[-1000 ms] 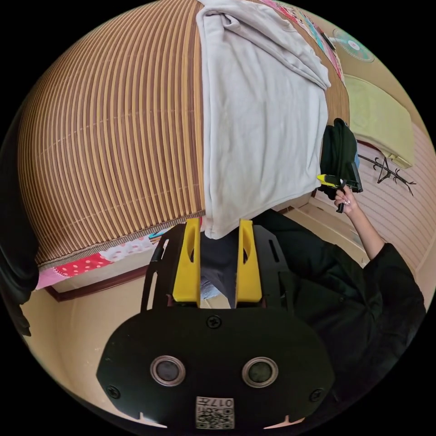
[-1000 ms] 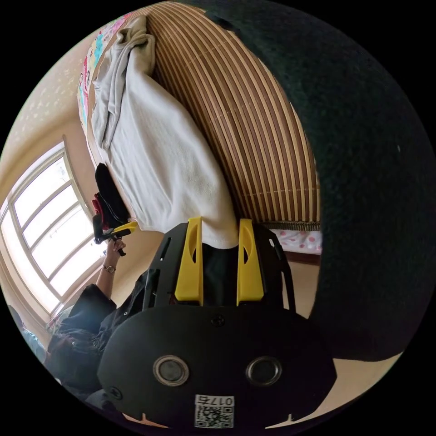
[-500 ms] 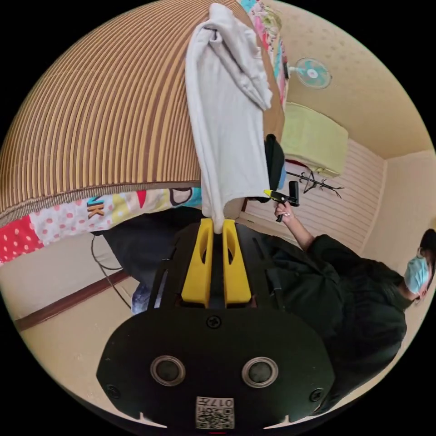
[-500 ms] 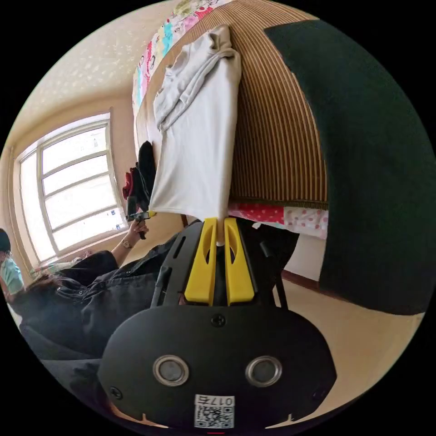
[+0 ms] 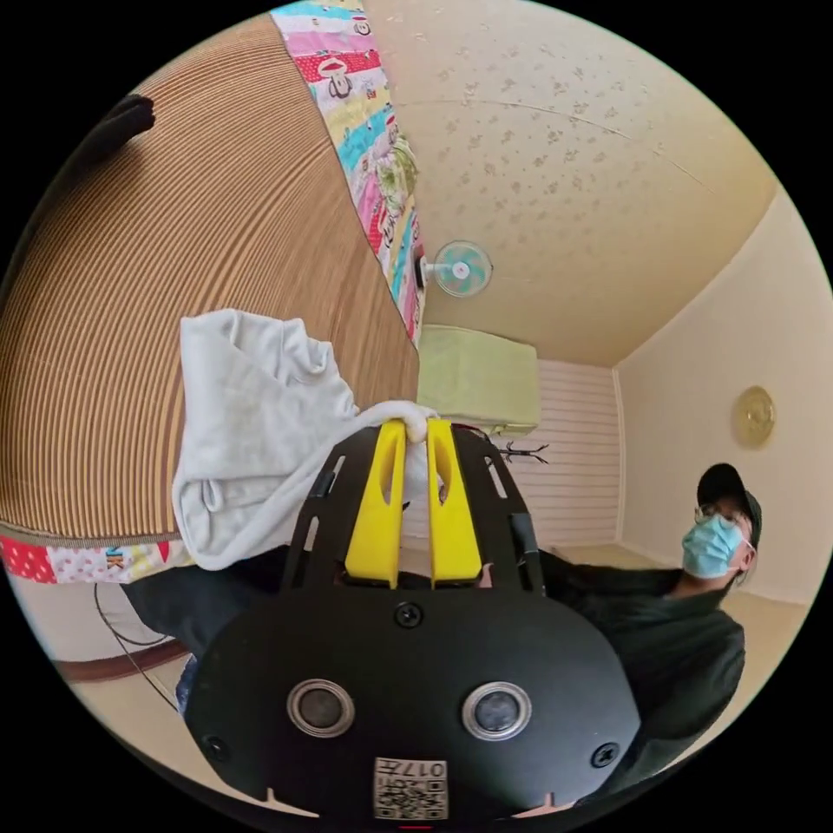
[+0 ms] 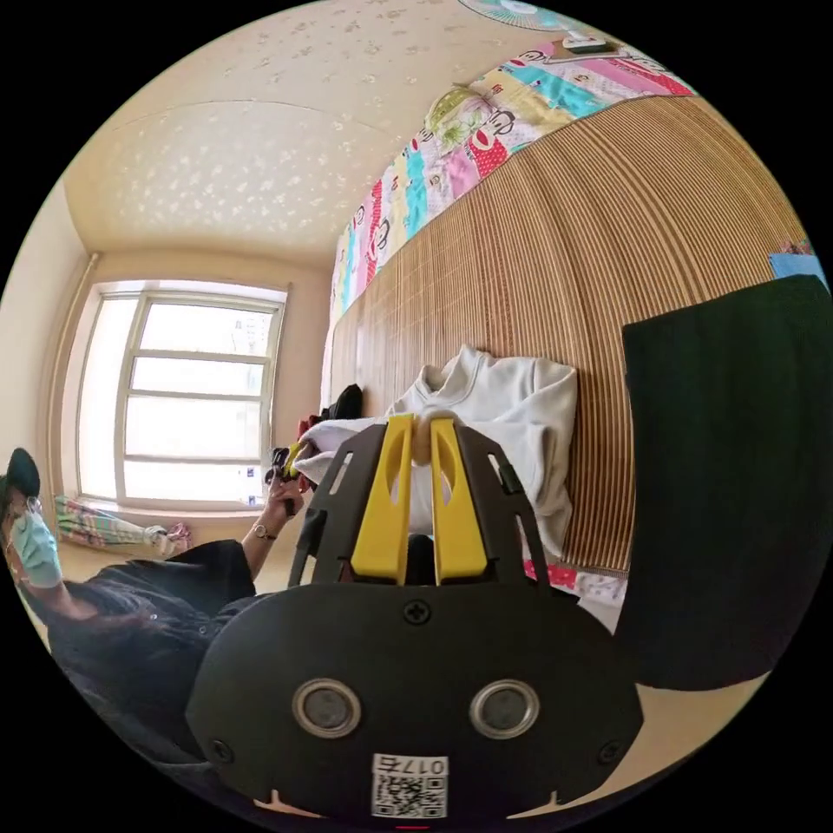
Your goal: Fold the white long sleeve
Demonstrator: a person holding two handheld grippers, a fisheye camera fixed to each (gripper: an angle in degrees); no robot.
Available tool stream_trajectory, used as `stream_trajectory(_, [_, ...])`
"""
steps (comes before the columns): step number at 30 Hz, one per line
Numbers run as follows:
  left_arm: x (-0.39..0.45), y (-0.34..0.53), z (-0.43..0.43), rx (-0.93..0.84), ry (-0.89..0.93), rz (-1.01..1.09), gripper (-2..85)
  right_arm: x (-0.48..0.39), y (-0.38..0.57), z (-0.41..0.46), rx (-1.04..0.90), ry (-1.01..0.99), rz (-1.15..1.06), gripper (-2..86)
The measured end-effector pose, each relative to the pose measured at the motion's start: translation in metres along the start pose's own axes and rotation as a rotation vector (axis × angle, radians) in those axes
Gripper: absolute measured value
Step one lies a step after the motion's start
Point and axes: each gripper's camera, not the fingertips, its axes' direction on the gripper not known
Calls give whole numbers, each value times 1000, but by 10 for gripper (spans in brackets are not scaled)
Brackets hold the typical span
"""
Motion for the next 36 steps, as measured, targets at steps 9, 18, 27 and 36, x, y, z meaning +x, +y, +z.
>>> stream_trajectory(9, [-71, -8, 24, -82, -447, -135, 137, -27, 33, 104, -16, 362, -37, 75])
stream_trajectory(18, [-155, 38, 78, -75, -440, -287, 54, 19, 93, 238, -255, 748, -141, 26])
stream_trajectory(27, [-186, 90, 36, 189, -356, -381, 63, 34, 89, 227, -286, 695, -198, 4])
stream_trajectory(36, [-191, 62, 79, 198, -293, -365, 60, 58, 79, 157, -267, 587, -155, 3])
